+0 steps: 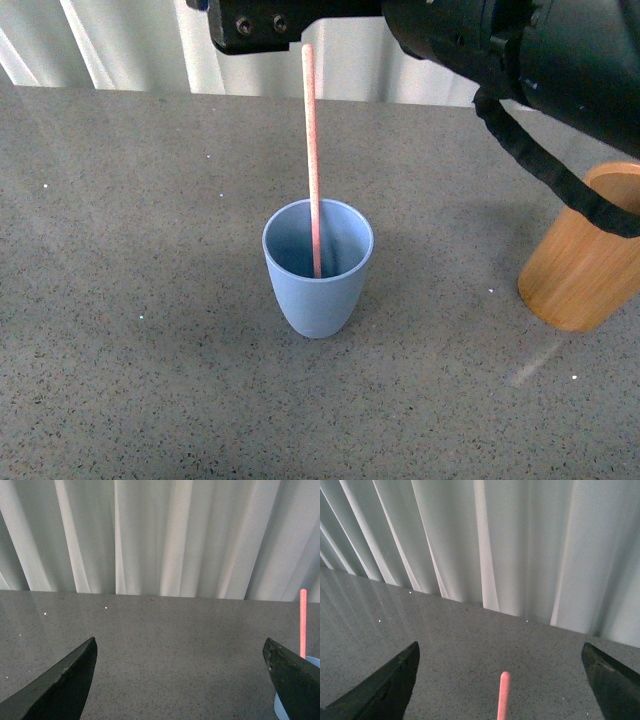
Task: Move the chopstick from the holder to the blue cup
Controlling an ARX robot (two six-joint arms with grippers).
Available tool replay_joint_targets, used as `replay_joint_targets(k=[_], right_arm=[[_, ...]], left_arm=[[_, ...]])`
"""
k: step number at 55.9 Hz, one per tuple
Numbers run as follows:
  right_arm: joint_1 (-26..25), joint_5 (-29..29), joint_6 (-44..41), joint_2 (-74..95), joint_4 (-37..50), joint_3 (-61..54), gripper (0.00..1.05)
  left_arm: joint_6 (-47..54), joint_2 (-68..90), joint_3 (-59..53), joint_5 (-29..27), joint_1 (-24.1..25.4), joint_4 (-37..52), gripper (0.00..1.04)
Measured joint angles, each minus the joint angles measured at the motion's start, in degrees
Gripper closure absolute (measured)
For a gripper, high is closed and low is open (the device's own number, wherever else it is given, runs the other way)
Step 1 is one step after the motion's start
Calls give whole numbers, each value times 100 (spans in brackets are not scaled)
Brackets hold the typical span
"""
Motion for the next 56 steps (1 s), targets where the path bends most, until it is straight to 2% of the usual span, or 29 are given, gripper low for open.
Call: replay_joint_targets(k=[19, 44, 52, 56], right_arm=[[-199, 26, -175, -719, -459, -9, 10], [-1394, -87, -221, -1969, -1023, -439, 10], [-1628, -13, -236, -2802, -1552, -664, 10], [-1812, 280, -245, -3510, -2131, -892, 10]], left_arm=[[0, 0, 0, 2, 0, 0, 7], [-2, 0, 0, 0, 0, 0, 7], [0, 0, 0, 0, 0, 0, 7], [0, 0, 0, 0, 0, 0, 7]])
